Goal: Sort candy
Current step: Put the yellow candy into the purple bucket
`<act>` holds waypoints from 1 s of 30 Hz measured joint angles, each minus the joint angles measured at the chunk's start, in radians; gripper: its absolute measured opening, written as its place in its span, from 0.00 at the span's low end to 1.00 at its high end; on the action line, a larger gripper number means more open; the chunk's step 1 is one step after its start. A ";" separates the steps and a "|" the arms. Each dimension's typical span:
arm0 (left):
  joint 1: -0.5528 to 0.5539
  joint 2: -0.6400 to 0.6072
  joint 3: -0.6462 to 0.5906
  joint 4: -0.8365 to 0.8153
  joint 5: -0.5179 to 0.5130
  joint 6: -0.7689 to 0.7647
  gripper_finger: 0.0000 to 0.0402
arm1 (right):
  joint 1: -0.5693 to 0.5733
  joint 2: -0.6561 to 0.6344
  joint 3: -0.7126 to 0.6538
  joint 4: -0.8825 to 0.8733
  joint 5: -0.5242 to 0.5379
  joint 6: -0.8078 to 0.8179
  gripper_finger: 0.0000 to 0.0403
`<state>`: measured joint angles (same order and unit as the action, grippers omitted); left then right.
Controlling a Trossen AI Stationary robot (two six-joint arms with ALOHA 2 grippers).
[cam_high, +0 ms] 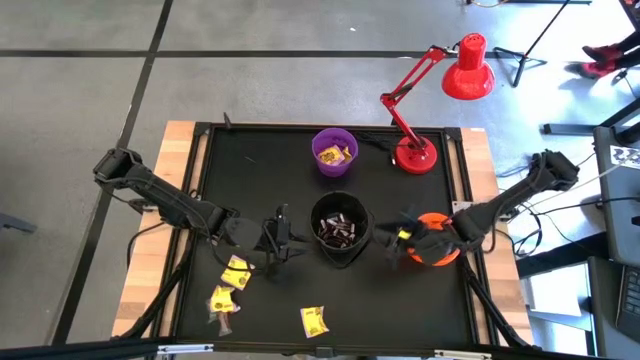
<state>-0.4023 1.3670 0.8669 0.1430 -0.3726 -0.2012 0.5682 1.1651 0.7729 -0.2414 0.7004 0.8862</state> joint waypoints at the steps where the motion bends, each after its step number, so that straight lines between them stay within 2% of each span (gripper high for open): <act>1: 0.000 0.000 0.000 0.000 0.000 0.000 0.26 | 0.001 0.013 0.000 0.020 -0.032 0.000 0.51; 6: 0.000 0.000 0.000 0.001 -0.003 -0.001 0.26 | 0.001 0.075 0.000 0.147 -0.156 -0.069 0.51; 15: 0.000 0.000 0.000 0.001 -0.003 -0.002 0.26 | 0.001 0.197 0.000 0.607 -0.303 -0.366 0.51; 20: 0.000 0.000 0.000 0.000 -0.004 -0.002 0.26 | 0.001 0.260 0.008 0.770 -0.392 -0.498 0.51; 24: 0.000 0.000 0.000 0.000 -0.004 -0.001 0.26 | 0.001 0.336 0.119 0.652 -0.453 -0.559 0.51; 30: 0.000 -0.010 0.000 0.019 -0.003 0.007 0.26 | 0.001 0.525 0.419 0.197 -0.459 -0.608 0.51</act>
<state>-0.4023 1.3567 0.8670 0.1618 -0.3752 -0.1942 0.5690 1.6899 1.1920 -0.0444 0.2419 0.2786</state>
